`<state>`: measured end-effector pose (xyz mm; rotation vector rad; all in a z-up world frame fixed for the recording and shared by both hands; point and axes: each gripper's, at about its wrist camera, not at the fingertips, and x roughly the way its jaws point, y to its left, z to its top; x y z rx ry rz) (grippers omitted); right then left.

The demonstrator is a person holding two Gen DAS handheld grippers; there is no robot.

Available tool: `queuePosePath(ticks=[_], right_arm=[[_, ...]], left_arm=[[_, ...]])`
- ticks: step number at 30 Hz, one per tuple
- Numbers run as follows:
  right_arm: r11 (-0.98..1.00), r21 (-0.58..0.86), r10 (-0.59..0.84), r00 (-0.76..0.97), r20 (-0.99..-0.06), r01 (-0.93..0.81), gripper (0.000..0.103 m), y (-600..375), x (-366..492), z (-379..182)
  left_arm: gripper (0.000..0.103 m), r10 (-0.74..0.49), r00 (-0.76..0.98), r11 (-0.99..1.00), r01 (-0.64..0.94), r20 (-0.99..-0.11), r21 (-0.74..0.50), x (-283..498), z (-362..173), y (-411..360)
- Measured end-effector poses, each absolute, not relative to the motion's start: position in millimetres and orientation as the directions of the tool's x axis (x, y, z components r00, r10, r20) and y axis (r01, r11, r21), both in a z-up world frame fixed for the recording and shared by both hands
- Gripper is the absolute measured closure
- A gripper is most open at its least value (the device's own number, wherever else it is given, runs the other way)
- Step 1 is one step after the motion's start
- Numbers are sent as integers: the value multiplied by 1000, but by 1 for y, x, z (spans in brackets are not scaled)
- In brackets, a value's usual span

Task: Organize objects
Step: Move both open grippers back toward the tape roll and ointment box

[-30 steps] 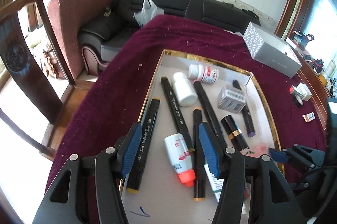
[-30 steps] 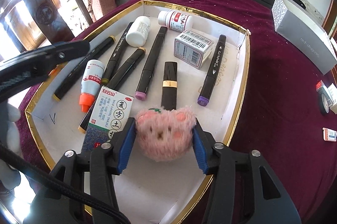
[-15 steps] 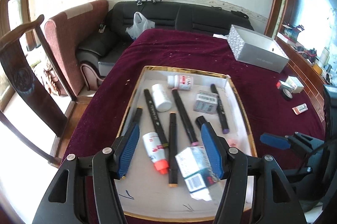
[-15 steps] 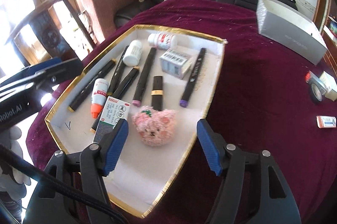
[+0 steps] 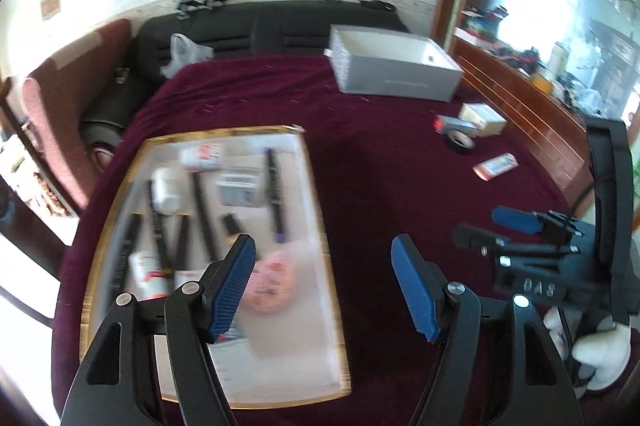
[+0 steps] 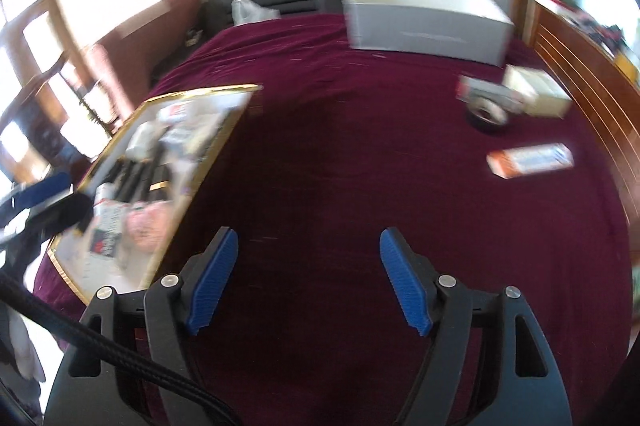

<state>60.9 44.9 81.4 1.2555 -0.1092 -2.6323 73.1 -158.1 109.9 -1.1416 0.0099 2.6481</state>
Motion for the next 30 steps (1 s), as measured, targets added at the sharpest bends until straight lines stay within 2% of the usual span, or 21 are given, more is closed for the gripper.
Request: queuePosePath(ticks=[10, 15, 20, 23, 27, 30], right_arm=[[-977, 197, -109, -624, -774, -74, 30, 163, 47, 70], [-961, 243, -104, -637, -764, -135, 29, 196, 26, 74], [-938, 306, -127, -664, -737, -160, 29, 217, -4, 75], [-914, 390, -215, -682, -699, -112, 29, 222, -27, 73], [-889, 454, -309, -658, -686, -56, 28, 217, -67, 71], [-898, 438, -331, -611, -719, -30, 28, 206, -103, 64]], left_arm=[[38, 325, -501, -917, -374, -802, -138, 60, 51, -63], [38, 308, -505, -915, -390, -806, -106, 57, 37, -49], [38, 314, -472, -921, -363, -824, -144, 47, 21, -54], [38, 323, -482, -921, -359, -814, -153, 47, 20, -55], [28, 333, -495, -915, -375, -802, -148, 49, 16, -53], [20, 338, -485, -909, -392, -806, -145, 48, 16, -50]])
